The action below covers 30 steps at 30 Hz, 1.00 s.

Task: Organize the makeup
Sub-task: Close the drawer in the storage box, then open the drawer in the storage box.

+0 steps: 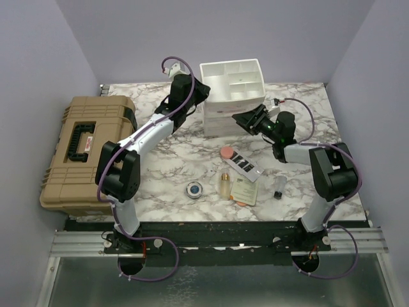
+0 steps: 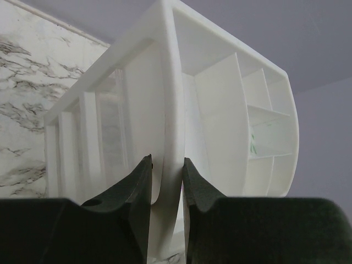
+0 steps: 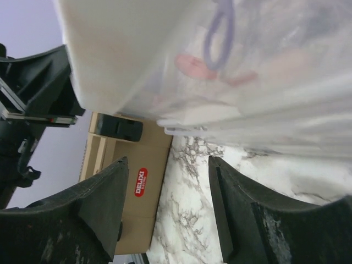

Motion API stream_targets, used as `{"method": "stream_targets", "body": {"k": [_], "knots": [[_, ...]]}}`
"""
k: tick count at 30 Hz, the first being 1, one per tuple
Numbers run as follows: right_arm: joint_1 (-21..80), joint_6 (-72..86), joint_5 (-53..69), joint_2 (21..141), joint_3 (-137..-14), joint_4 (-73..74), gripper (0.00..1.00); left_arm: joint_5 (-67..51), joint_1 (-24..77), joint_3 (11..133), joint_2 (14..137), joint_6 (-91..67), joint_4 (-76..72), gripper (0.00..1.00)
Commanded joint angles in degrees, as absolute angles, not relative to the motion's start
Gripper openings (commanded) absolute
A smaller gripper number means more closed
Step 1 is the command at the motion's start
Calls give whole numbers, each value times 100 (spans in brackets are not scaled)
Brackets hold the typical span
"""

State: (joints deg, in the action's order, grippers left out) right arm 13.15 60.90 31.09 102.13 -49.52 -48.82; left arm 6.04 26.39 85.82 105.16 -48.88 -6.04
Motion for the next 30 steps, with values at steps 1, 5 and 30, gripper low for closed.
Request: {"method": "stream_targets", "body": {"k": [1,5,30], "knots": [[1290,6580,2376,10040,-4227,-5939,66,633,2654,8771,10726,-5216,-473,6],[1280,6659,2399,10290,-4299,-6122,68,603,2654,8795,10747,-5193,-474,6],[1296,7534,1529,12120,-4996,-7927,76,530,2654,9059,10951,-5266,-371,6]]}}
